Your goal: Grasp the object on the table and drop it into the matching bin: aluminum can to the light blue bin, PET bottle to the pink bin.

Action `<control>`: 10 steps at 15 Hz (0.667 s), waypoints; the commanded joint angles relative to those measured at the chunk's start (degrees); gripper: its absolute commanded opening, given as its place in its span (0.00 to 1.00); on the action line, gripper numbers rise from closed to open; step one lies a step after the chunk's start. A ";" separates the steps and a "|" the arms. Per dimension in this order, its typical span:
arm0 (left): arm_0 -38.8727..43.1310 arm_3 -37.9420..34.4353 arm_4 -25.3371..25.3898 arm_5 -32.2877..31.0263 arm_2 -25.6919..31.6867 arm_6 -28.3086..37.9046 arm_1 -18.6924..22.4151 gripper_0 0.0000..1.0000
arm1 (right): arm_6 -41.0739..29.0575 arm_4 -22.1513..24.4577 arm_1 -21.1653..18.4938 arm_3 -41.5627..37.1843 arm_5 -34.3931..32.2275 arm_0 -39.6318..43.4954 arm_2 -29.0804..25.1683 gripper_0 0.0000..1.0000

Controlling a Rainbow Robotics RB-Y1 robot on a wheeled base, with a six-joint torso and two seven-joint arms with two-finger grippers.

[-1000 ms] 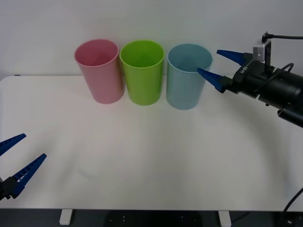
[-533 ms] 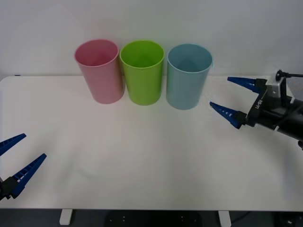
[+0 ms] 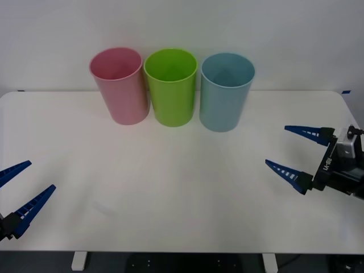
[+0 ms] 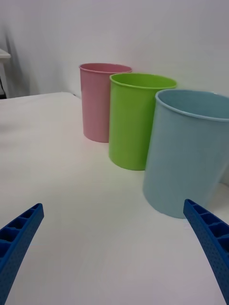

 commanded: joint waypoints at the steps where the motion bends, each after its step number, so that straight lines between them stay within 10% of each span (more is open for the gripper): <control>1: 0.00 0.00 0.00 0.00 0.00 0.00 0.00 1.00 | -0.76 -0.90 0.16 -3.59 0.21 4.42 -0.52 1.00; 10: 0.00 0.00 0.00 0.00 0.00 0.00 0.00 1.00 | -1.37 -1.25 1.30 -8.25 0.65 11.63 0.98 1.00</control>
